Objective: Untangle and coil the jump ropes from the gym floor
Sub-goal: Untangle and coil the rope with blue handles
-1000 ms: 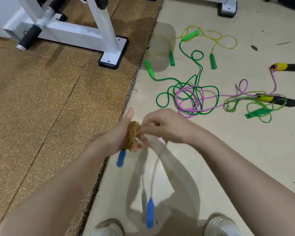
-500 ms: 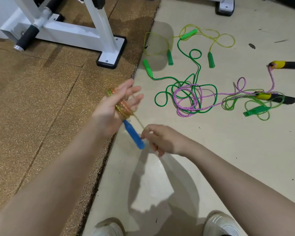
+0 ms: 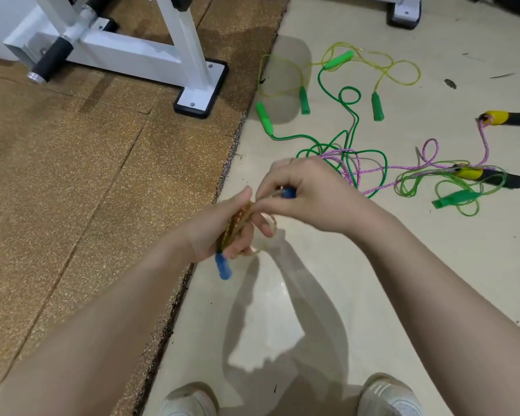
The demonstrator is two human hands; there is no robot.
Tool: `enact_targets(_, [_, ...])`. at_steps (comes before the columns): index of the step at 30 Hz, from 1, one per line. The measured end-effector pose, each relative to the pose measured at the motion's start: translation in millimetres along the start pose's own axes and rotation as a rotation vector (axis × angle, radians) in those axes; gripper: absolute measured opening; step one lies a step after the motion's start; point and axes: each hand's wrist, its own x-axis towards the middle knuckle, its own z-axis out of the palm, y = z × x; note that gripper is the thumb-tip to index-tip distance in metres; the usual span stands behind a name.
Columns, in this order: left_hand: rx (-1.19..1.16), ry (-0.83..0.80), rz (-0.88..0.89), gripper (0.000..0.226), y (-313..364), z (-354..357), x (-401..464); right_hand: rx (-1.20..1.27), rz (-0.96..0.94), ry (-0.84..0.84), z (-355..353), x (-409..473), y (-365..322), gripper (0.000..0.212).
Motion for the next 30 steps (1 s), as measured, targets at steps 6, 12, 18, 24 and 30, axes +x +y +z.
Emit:
enact_targets(6, [-0.384, -0.45, 0.034, 0.067, 15, 8, 4, 0.416, 0.36, 0.082, 4, -11, 14, 0.027])
enact_targets(12, [-0.431, -0.568, 0.058, 0.04, 14, 6, 4, 0.871, 0.422, -0.11, 19, -22, 7, 0.046])
enact_targets(18, [-0.337, -0.463, 0.029, 0.04, 7, 2, 2, 0.531, 0.406, -0.126, 16, -17, 6, 0.02])
enact_targets(24, [-0.302, -0.197, 0.073, 0.066, 4, 7, 7, 0.444, 0.401, -0.02, 20, -11, 18, 0.022])
enact_targets(30, [-0.514, 0.206, -0.073, 0.078, 6, 14, 28, 0.206, 0.507, 0.315, 29, -9, 28, 0.02])
